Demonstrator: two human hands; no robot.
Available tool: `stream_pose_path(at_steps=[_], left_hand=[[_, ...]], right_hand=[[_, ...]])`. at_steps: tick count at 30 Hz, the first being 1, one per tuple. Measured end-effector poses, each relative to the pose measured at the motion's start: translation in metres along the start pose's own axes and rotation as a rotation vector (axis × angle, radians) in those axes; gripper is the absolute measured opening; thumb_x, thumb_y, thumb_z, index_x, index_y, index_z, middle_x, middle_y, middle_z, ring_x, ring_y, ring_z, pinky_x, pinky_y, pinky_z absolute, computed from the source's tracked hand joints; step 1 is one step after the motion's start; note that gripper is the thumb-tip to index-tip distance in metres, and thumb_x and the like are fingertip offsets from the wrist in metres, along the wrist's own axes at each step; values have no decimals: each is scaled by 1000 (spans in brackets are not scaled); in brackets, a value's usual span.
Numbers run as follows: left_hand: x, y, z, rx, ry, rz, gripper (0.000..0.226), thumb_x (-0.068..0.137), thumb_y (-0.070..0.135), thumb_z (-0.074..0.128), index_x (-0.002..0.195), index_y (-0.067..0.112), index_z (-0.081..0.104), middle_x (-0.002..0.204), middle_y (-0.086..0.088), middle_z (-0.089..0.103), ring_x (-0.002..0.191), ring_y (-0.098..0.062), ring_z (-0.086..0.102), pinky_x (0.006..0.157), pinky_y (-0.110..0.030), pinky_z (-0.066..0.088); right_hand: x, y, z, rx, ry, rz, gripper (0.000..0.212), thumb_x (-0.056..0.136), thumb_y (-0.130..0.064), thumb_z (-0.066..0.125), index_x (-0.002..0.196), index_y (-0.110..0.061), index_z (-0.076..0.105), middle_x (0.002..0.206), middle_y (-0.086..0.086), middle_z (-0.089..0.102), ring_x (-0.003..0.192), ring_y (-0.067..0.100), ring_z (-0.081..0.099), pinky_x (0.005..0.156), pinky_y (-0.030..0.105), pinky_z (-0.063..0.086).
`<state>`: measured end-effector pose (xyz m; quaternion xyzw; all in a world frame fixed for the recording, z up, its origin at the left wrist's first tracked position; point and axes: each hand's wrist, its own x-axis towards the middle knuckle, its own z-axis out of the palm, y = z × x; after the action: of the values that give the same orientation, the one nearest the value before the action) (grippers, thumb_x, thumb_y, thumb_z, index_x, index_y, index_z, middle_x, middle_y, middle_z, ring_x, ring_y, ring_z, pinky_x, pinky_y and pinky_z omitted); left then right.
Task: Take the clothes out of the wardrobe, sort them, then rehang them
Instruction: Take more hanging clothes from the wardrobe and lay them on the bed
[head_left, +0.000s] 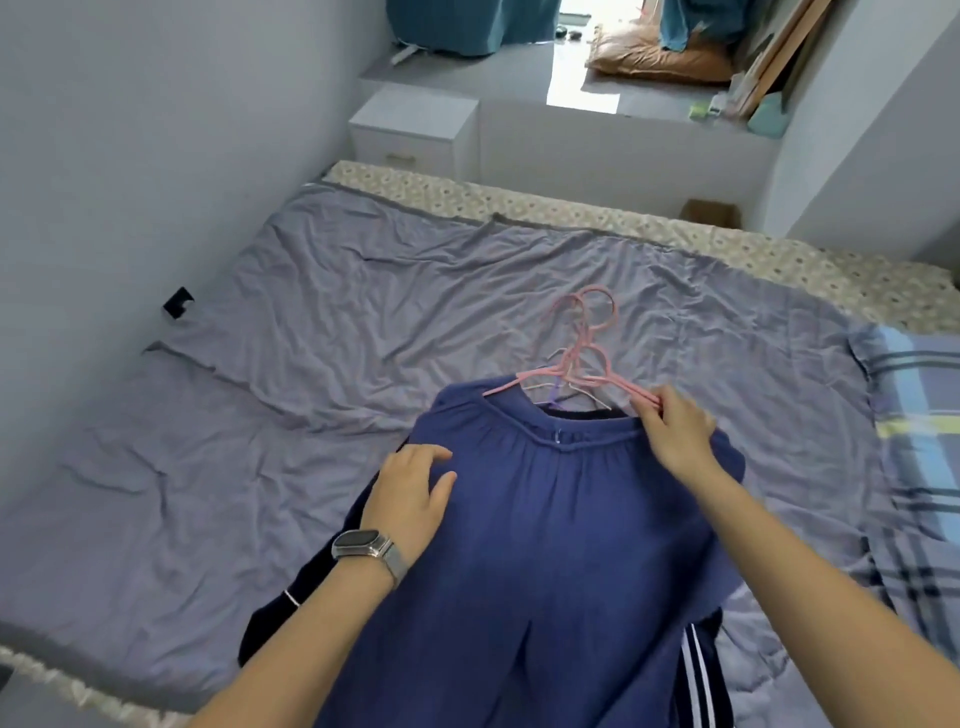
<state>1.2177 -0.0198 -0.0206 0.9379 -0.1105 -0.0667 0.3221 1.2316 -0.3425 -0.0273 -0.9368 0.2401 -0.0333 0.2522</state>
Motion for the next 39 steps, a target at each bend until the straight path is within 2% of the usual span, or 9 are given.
stream_pose_path(at_steps=[6, 14, 17, 23, 27, 30, 34, 37, 39], left_hand=[[46, -33, 39, 65, -171, -76, 16, 92, 21, 50, 104, 21, 61, 86, 11, 61, 87, -15, 60, 81, -35, 48], [79, -72, 92, 81, -140, -141, 18, 96, 31, 45, 105, 24, 58, 93, 12, 61, 90, -13, 59, 77, -30, 47], [71, -84, 99, 84, -169, -161, 20, 97, 34, 41, 102, 24, 57, 93, 10, 64, 86, -13, 59, 77, -32, 48], [30, -97, 63, 121, -151, -254, 20, 96, 34, 42, 107, 25, 56, 95, 8, 65, 91, -17, 60, 79, -35, 48], [-26, -108, -1, 189, -192, -312, 27, 95, 30, 44, 121, 23, 50, 102, 3, 64, 96, -20, 60, 78, -32, 47], [-98, -115, -65, 198, -157, -386, 33, 94, 30, 46, 127, 24, 47, 104, 5, 64, 96, -18, 60, 76, -28, 45], [-236, -115, -147, 99, 112, -533, 28, 93, 27, 50, 120, 28, 51, 85, 8, 61, 81, -13, 59, 72, -28, 46], [-369, -99, -192, -226, 415, -653, 20, 92, 18, 54, 104, 33, 52, 81, 4, 65, 75, -11, 60, 67, -13, 44], [-467, -81, -212, -456, 614, -742, 18, 93, 13, 52, 103, 28, 53, 82, 0, 68, 76, -9, 62, 64, -8, 45]], right_hand=[[88, 13, 81, -126, -66, 102, 34, 99, -35, 43, 104, -4, 55, 114, 23, 60, 116, 39, 46, 98, 44, 28], [129, 27, 181, -258, -91, 451, 43, 91, -18, 50, 131, -2, 45, 143, 21, 39, 137, 37, 26, 115, 51, 2], [118, 19, 199, -215, -148, 531, 52, 83, -12, 54, 133, -3, 41, 145, 18, 36, 135, 35, 27, 115, 52, 10], [46, -47, 216, -269, -291, 139, 42, 84, -12, 54, 125, -10, 49, 134, 11, 47, 127, 32, 38, 104, 46, 27], [-18, -114, 198, -290, -612, -257, 32, 89, -13, 48, 121, -9, 51, 123, 11, 58, 111, 31, 54, 81, 36, 44], [-91, -178, 176, -276, -767, -445, 30, 89, -14, 44, 118, -11, 52, 114, 10, 62, 98, 29, 57, 71, 31, 43], [-222, -259, 140, -26, -826, -622, 32, 90, -15, 44, 120, -13, 54, 98, 5, 63, 95, 25, 60, 77, 29, 46], [-342, -308, 111, 180, -905, -674, 26, 91, -12, 49, 116, -10, 57, 82, 1, 60, 83, 17, 56, 71, 22, 37], [-434, -332, 94, 304, -1029, -678, 26, 90, -9, 51, 115, -6, 58, 86, 11, 65, 79, 18, 58, 74, 27, 44]])
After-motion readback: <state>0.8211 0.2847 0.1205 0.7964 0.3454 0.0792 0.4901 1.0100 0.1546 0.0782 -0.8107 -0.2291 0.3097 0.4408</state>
